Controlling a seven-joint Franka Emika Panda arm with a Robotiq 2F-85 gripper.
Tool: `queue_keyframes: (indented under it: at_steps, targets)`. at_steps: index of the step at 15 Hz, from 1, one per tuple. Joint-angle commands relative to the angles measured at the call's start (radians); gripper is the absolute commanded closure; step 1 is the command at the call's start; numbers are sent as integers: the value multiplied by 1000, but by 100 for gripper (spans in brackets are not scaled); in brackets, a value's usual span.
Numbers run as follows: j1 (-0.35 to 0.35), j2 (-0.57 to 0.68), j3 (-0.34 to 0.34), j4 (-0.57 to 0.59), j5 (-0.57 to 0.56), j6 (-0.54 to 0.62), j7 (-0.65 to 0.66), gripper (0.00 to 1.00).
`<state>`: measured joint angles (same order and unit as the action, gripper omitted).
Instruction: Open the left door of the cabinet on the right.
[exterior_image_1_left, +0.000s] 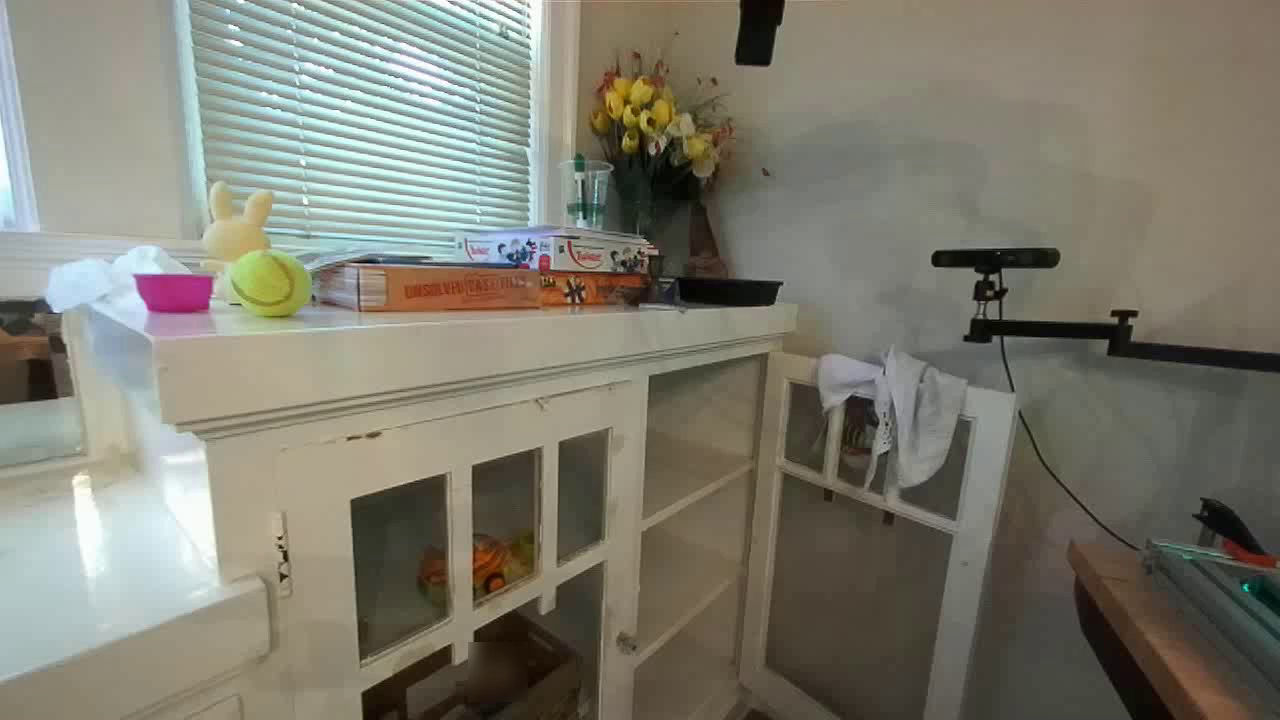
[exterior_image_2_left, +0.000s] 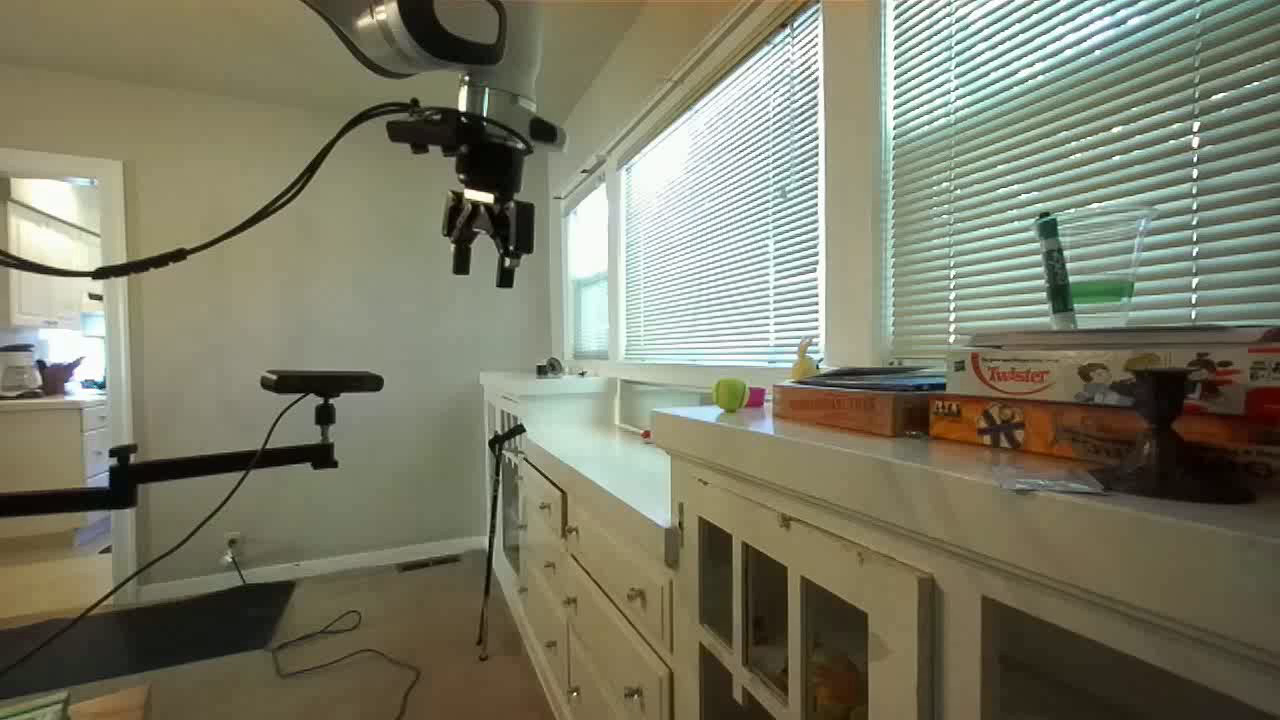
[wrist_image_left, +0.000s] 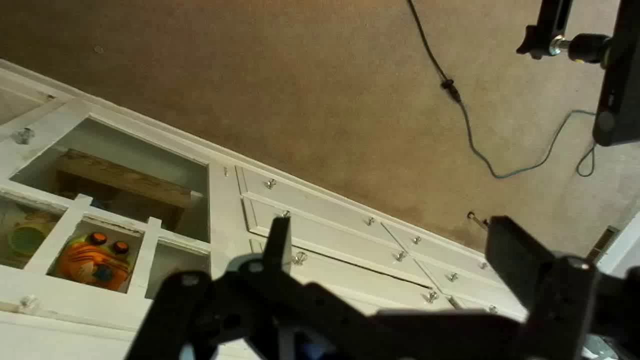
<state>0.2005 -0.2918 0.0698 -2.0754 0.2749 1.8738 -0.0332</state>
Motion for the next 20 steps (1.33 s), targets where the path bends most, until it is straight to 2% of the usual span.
queue_keyframes:
  at_steps: [1, 20]
  targets:
    - [-20, 0, 17, 3, 5, -3, -4, 0]
    - [-22, 1, 7, -4, 23, 4, -23, 0]
